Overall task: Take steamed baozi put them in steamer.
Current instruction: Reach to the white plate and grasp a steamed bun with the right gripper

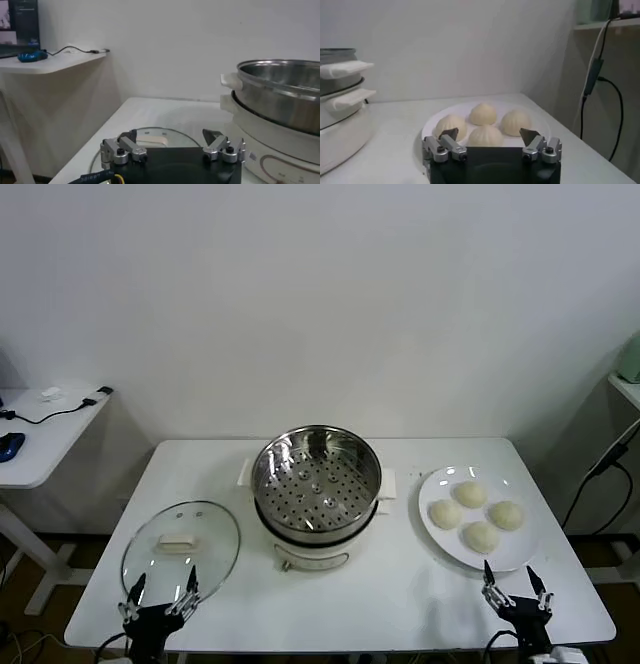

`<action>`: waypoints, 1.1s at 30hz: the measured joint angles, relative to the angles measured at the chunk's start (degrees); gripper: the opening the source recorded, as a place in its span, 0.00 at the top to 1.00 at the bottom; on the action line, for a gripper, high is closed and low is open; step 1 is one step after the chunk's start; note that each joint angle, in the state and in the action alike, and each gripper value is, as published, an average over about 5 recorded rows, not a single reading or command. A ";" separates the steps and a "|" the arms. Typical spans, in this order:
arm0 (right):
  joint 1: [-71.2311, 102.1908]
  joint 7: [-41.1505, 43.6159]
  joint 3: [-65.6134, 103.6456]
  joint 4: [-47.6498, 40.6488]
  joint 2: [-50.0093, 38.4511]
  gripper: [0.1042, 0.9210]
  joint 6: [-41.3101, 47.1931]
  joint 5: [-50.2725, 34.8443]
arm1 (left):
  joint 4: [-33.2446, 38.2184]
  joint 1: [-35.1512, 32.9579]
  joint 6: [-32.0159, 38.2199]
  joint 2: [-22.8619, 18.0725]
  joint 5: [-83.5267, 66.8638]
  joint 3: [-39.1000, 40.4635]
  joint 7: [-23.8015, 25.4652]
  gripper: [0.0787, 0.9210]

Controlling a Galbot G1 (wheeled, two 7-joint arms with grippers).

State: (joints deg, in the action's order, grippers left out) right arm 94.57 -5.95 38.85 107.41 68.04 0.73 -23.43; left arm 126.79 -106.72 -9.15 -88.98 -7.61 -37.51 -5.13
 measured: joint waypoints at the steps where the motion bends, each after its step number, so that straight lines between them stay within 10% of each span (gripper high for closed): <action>1: -0.73 0.07 -0.01 -0.19 -0.36 0.12 0.62 0.12 | 0.04 -0.04 0.00 0.04 -0.06 0.03 -0.01 0.12; 15: -30.38 7.25 -10.74 -11.03 -15.75 0.12 15.43 2.23 | 0.55 -0.28 0.64 1.04 -0.59 1.25 -0.26 0.12; 33: -91.57 53.99 -71.48 -34.08 -36.31 0.12 3.43 15.53 | -0.17 0.60 0.68 1.22 -0.96 1.38 -0.08 0.12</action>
State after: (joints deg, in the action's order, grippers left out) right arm 3.00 48.04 -32.63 73.33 31.72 4.17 -7.91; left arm 126.62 -106.12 -8.46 -87.77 -8.57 -36.12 -5.22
